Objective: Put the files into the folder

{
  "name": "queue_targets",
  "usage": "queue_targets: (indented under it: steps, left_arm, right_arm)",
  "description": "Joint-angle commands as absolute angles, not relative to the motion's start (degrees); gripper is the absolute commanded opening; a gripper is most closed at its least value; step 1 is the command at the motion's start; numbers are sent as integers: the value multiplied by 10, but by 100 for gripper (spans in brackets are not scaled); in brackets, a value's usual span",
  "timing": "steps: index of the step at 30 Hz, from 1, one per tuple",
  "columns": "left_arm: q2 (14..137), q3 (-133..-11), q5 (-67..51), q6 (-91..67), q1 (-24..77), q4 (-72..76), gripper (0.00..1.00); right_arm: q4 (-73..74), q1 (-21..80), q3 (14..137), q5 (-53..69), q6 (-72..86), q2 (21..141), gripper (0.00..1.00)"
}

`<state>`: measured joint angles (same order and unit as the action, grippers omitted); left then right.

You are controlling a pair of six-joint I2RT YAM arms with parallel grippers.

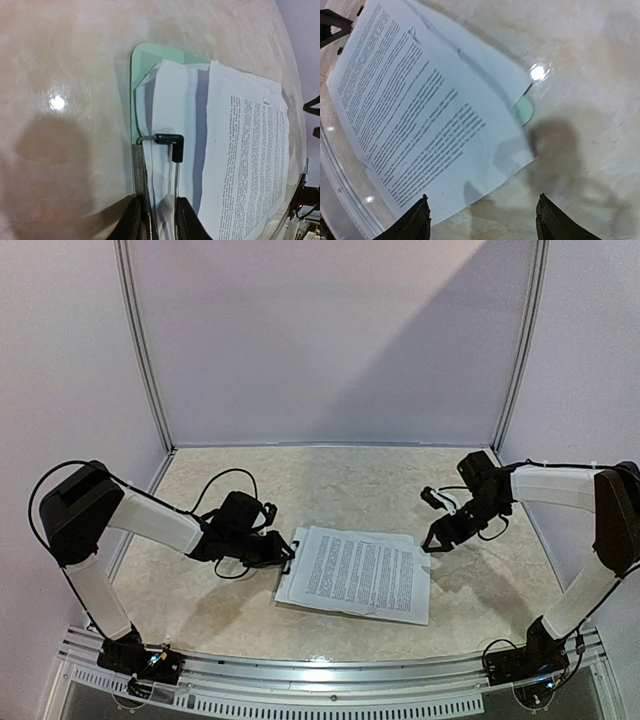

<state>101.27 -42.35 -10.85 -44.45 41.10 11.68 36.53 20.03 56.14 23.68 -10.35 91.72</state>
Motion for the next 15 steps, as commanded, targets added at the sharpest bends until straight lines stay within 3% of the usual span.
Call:
queue_targets:
  steps: [1,4,9,15]
  left_arm:
    - [1048,-422,-90,-457,425,25,0]
    - [1049,-428,-85,-462,429,21,0]
    - [1048,-436,-80,-467,435,12,0]
    - [1050,-441,-76,-468,437,6,0]
  right_arm:
    - [406,193,530,350,-49,912,72]
    - [387,193,511,359,-25,909,72]
    - [372,193,494,268,66,905,70]
    - [364,193,463,303,109,899,67]
